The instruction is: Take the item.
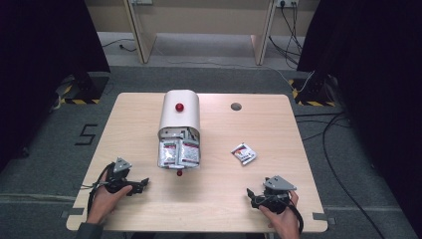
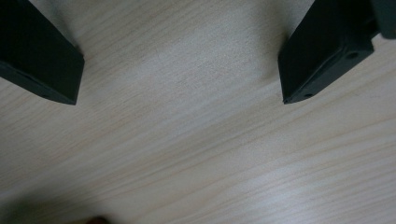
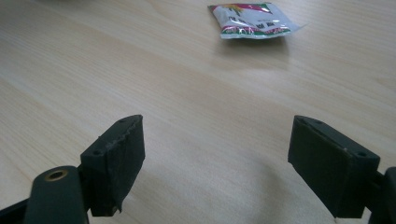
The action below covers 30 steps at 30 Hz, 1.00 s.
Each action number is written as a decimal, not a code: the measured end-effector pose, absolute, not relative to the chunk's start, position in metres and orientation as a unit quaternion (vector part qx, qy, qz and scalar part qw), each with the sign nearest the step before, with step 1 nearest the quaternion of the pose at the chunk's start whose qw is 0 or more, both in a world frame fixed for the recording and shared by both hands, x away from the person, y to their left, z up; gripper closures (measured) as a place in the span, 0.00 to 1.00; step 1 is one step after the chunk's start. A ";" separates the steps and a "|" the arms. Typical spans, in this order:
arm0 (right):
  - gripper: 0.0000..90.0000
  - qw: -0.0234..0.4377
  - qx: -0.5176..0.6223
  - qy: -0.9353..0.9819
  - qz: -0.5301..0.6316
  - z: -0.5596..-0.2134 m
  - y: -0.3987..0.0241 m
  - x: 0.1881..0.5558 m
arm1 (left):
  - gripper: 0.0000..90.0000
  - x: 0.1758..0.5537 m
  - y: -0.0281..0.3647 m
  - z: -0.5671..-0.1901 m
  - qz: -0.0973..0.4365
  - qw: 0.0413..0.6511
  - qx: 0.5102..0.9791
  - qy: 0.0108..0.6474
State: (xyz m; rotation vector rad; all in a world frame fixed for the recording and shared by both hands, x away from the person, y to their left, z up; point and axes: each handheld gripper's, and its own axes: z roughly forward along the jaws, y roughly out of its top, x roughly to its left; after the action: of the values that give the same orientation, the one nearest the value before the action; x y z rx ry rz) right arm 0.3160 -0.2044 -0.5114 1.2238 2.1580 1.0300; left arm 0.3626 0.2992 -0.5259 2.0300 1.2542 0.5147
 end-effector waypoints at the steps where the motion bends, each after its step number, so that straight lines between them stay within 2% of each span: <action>1: 0.22 0.225 0.445 0.783 0.372 -0.512 -0.205 0.315 | 0.00 0.363 0.299 -0.526 0.198 0.343 0.781 0.483; 12: 0.20 0.220 0.455 0.785 0.358 -0.516 -0.212 0.309 | 0.00 0.363 0.299 -0.526 0.198 0.343 0.781 0.483; 17: 0.17 0.202 0.467 0.792 0.337 -0.518 -0.212 0.308 | 0.00 0.363 0.299 -0.526 0.198 0.343 0.781 0.483; 30: 0.15 0.200 0.458 0.797 0.339 -0.518 -0.213 0.307 | 0.00 0.362 0.299 -0.526 0.198 0.343 0.781 0.483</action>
State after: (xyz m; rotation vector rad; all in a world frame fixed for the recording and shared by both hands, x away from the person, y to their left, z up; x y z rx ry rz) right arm 0.3070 -0.2129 -0.5180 1.2789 2.2275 0.9478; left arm 0.3622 0.2990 -0.5260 2.0291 1.2549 0.5145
